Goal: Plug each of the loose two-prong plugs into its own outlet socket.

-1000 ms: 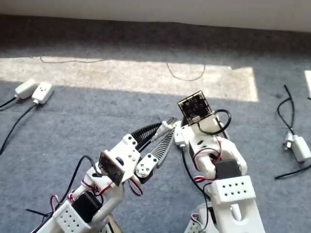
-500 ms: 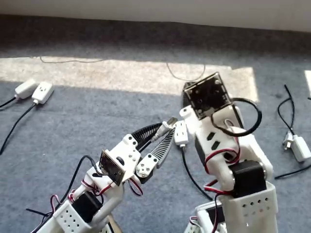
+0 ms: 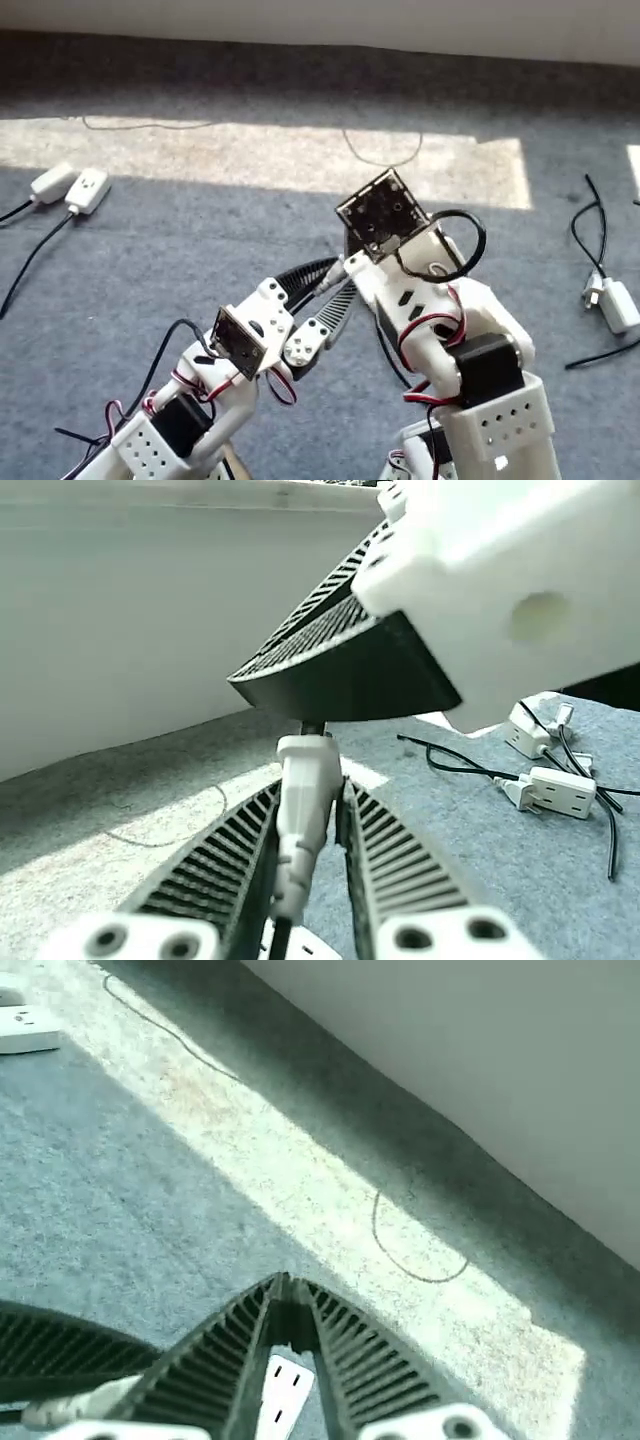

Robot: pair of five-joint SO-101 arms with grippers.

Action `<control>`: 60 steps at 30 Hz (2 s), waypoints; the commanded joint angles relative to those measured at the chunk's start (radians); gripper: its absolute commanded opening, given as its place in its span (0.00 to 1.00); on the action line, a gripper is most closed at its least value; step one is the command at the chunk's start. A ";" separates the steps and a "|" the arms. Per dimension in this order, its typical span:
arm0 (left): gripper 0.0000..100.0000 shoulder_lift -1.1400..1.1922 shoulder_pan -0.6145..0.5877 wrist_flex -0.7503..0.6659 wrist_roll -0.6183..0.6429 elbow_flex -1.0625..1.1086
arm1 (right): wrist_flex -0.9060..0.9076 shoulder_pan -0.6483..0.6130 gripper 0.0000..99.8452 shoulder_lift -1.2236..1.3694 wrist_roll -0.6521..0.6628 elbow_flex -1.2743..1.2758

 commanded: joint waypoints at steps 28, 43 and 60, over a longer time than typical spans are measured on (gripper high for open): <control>0.01 -0.005 -0.093 0.390 -0.051 -0.180 | -0.076 0.530 0.01 0.005 -0.296 0.369; 0.01 0.599 -0.097 0.634 -0.137 -0.662 | -0.318 0.532 0.01 0.005 -0.404 0.751; 0.01 1.728 -0.091 1.249 -0.910 -1.781 | -0.381 0.627 0.01 0.004 -0.410 0.754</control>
